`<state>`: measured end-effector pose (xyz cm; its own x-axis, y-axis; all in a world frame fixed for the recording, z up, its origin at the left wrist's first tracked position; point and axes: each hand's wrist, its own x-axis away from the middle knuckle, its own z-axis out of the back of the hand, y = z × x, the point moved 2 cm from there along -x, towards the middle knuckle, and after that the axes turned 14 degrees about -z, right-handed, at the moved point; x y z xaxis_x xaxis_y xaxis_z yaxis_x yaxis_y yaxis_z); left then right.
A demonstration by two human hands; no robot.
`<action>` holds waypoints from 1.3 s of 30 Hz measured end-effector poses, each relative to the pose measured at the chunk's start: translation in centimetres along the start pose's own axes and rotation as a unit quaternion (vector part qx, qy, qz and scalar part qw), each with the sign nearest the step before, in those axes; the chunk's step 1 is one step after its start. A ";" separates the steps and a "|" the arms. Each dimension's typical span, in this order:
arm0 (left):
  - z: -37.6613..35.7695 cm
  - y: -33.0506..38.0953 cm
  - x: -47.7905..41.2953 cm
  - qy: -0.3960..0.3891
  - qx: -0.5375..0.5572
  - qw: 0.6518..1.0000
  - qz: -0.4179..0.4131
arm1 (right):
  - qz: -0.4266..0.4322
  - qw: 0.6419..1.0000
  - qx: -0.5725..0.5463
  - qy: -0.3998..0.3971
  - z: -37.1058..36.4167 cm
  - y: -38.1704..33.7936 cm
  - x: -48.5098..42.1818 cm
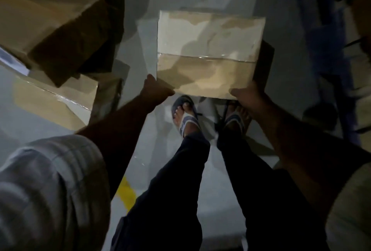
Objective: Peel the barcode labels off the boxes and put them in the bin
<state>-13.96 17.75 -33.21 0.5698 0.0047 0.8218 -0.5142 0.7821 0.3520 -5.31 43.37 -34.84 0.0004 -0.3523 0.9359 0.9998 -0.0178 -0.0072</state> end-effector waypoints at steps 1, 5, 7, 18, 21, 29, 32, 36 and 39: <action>-0.2 -0.1 -0.6 -0.028 0.025 0.999 -0.016 | 0.001 1.000 -0.012 -0.012 -0.2 0.3 -0.5; 1.8 1.7 0.9 -0.031 0.043 0.997 -0.053 | 0.035 0.999 -0.027 -0.010 2.0 -0.5 2.9; 4.4 3.4 3.2 -0.012 0.037 0.997 -0.066 | 0.062 0.998 -0.029 0.008 4.7 -1.9 6.6; 22.4 11.5 27.9 0.184 0.144 0.963 -0.132 | 0.214 0.977 -0.021 -0.011 14.6 -9.1 34.1; 26.1 11.5 34.9 0.258 0.195 0.937 -0.132 | 0.279 0.960 0.007 0.006 14.9 -11.0 41.8; 31.9 7.2 50.8 0.408 0.291 0.860 -0.092 | 0.398 0.899 0.181 -0.028 12.8 -13.4 56.0; 32.8 5.9 56.6 0.496 0.311 0.806 -0.087 | 0.452 0.860 0.234 -0.025 11.1 -14.2 60.8; 31.5 3.1 64.6 0.601 0.322 0.730 -0.054 | 0.547 0.771 0.324 -0.029 8.3 -14.0 68.2; 28.6 0.3 70.2 0.660 0.301 0.688 0.021 | 0.609 0.699 0.371 -0.064 5.0 -12.3 72.6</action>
<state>7.52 0.52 37.40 0.4275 0.8920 -0.1472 -0.4936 0.3667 0.7886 -17.47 22.65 34.98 0.8135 0.4031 0.4191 -0.0080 0.7284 -0.6851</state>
